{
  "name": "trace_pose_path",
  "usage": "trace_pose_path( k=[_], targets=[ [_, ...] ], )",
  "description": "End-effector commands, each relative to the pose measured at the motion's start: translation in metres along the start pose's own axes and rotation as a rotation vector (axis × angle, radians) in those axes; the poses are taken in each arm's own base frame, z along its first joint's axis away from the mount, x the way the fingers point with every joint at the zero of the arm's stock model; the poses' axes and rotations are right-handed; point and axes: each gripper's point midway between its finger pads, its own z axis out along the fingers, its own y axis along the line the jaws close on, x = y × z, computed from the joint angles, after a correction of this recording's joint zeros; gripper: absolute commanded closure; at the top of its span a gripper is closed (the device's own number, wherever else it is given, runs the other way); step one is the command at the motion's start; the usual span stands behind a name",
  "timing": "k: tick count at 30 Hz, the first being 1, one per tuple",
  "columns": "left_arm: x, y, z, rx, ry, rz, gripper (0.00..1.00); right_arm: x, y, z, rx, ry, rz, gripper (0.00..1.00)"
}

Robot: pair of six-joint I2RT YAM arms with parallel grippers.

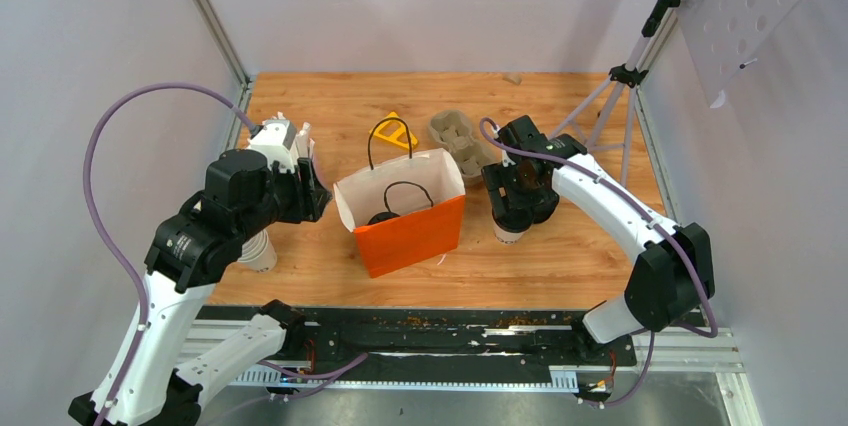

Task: Pack the takeout coffee

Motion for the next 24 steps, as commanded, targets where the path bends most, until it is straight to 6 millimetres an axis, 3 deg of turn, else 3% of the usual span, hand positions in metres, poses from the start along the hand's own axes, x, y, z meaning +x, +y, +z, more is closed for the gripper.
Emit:
trace_pose_path(
  k=[1, 6, 14, 19, 24],
  targets=[
    [-0.004, -0.002, -0.001, 0.015, -0.019, 0.011, 0.41, 0.0, -0.004, 0.005, 0.024, -0.014, -0.019, 0.24],
    [-0.002, -0.003, 0.001, 0.014, -0.011, 0.001, 0.41, -0.001, -0.004, 0.0, 0.025, -0.022, -0.019, 0.28],
    [0.004, -0.004, 0.007, 0.012, 0.026, -0.022, 0.41, -0.016, -0.008, -0.048, 0.037, -0.105, -0.01, 0.28],
    [0.008, -0.006, 0.01, 0.015, 0.056, -0.041, 0.42, -0.039, -0.004, -0.099, 0.015, -0.214, 0.0, 0.29],
    [0.016, -0.013, 0.019, 0.035, 0.103, -0.071, 0.45, -0.079, 0.012, -0.17, -0.011, -0.423, -0.04, 0.3]
  ],
)
